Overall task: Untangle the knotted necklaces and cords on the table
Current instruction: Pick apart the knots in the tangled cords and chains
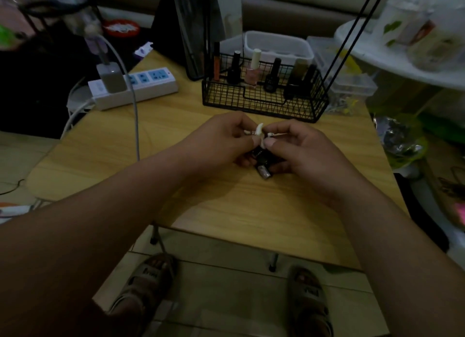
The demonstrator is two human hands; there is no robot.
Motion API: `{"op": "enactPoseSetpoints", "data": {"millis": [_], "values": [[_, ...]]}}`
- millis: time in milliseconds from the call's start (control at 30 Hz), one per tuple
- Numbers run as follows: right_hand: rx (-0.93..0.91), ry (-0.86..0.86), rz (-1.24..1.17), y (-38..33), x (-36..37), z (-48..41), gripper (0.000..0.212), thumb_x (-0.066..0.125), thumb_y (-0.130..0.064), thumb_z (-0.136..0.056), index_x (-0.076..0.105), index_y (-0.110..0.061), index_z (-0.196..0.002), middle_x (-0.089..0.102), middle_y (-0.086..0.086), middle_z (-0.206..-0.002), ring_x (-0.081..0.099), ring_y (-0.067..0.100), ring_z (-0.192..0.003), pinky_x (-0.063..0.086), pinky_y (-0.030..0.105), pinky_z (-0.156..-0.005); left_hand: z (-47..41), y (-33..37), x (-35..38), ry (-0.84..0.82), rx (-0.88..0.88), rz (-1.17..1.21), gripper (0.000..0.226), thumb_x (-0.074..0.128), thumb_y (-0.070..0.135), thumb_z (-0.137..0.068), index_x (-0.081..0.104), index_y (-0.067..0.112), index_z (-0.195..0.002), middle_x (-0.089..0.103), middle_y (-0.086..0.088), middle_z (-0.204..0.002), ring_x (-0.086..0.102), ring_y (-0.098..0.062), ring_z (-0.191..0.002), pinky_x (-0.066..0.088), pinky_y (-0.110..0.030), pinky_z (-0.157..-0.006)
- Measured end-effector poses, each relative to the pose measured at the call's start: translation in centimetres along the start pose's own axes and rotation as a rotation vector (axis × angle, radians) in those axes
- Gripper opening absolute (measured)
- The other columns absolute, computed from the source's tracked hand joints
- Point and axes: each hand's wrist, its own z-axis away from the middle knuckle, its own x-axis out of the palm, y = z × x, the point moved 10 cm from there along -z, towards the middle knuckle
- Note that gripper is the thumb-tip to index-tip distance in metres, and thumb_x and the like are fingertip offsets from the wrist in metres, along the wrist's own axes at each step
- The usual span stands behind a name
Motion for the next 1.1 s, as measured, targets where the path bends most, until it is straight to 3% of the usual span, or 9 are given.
{"op": "enactPoseSetpoints", "data": {"millis": [167,267,367,433,533,733,900,1000,1100], "values": [[-0.010,0.083,0.009,-0.2,-0.3,-0.4,0.005,0.069,-0.021,-0.098,0.071,-0.020,-0.103,0.077,0.001,-0.098,0.076,0.015,-0.086,0.062,0.030,-0.071,0.0,0.1,-0.1,0.063,0.021,0.044,0.023,0.071,0.015,-0.098,0.055,0.018,-0.114,0.072,-0.006,-0.102,0.076,-0.017,-0.078,0.064,-0.032,-0.074],[0.025,0.105,-0.162,0.0,-0.3,-0.9,0.007,0.065,-0.019,-0.101,0.069,-0.013,-0.098,0.076,0.004,-0.096,0.074,0.019,-0.085,0.061,0.031,-0.071,-0.2,0.1,-0.8,0.115,0.035,0.036,0.024,0.071,0.015,-0.097,0.052,0.019,-0.111,0.066,-0.008,-0.114,0.076,-0.021,-0.085,0.066,-0.039,-0.074],[0.021,0.087,-0.172,0.0,0.1,-1.0,0.008,0.063,-0.018,-0.102,0.068,-0.013,-0.100,0.077,0.004,-0.097,0.075,0.021,-0.087,0.062,0.034,-0.074,-0.3,0.2,-1.4,0.146,0.062,-0.063,0.018,0.071,0.017,-0.097,0.056,0.019,-0.105,0.067,-0.002,-0.106,0.075,-0.023,-0.079,0.065,-0.048,-0.071],[0.003,0.110,-0.131,-0.1,0.1,-0.9,0.006,0.063,-0.017,-0.102,0.068,-0.015,-0.101,0.077,0.002,-0.098,0.076,0.019,-0.090,0.064,0.036,-0.076,-0.4,0.2,-1.5,0.141,0.065,-0.093,0.011,0.070,0.018,-0.098,0.060,0.017,-0.102,0.069,0.000,-0.099,0.073,-0.017,-0.071,0.064,-0.043,-0.068],[-0.038,0.197,-0.016,-0.4,-0.6,-0.7,0.004,0.066,-0.018,-0.100,0.069,-0.019,-0.101,0.077,-0.001,-0.098,0.076,0.014,-0.089,0.063,0.031,-0.075,-0.4,0.2,-1.3,0.119,0.042,-0.094,0.005,0.069,0.019,-0.099,0.067,0.015,-0.100,0.072,0.000,-0.096,0.074,-0.008,-0.070,0.059,-0.023,-0.062],[-0.084,0.150,0.062,-0.7,-0.1,-1.0,0.018,0.076,-0.015,-0.093,0.065,-0.027,-0.101,0.074,-0.003,-0.104,0.073,0.013,-0.098,0.062,0.040,-0.087,-0.7,0.0,-1.1,0.105,0.015,-0.090,0.011,0.070,0.024,-0.099,0.067,0.014,-0.095,0.073,-0.003,-0.091,0.074,-0.008,-0.069,0.056,-0.018,-0.061],[-0.034,0.100,-0.032,-0.1,0.0,-1.1,0.017,0.077,-0.014,-0.091,0.069,-0.021,-0.104,0.077,0.002,-0.103,0.075,0.017,-0.096,0.063,0.038,-0.085,-1.0,-0.5,-1.0,0.053,-0.030,0.058,0.015,0.064,0.021,-0.103,0.069,0.008,-0.099,0.073,-0.007,-0.093,0.073,-0.013,-0.078,0.062,-0.030,-0.074],[-0.012,0.087,-0.027,0.0,0.2,-1.0,0.013,0.076,-0.016,-0.093,0.070,-0.016,-0.104,0.077,0.003,-0.098,0.076,0.018,-0.092,0.063,0.038,-0.082,-1.0,-0.6,-0.9,0.055,-0.055,0.100,0.016,0.061,0.019,-0.105,0.068,0.004,-0.104,0.071,-0.005,-0.089,0.071,-0.010,-0.074,0.060,-0.026,-0.069],[-0.004,0.097,0.009,0.0,0.3,-0.9,0.012,0.073,-0.019,-0.095,0.069,-0.015,-0.106,0.077,0.003,-0.096,0.076,0.020,-0.087,0.064,0.042,-0.081,-1.1,-0.7,-1.1,0.082,-0.042,0.079,0.013,0.065,0.019,-0.102,0.064,0.007,-0.105,0.071,-0.006,-0.088,0.073,-0.017,-0.074,0.064,-0.035,-0.072]]}}
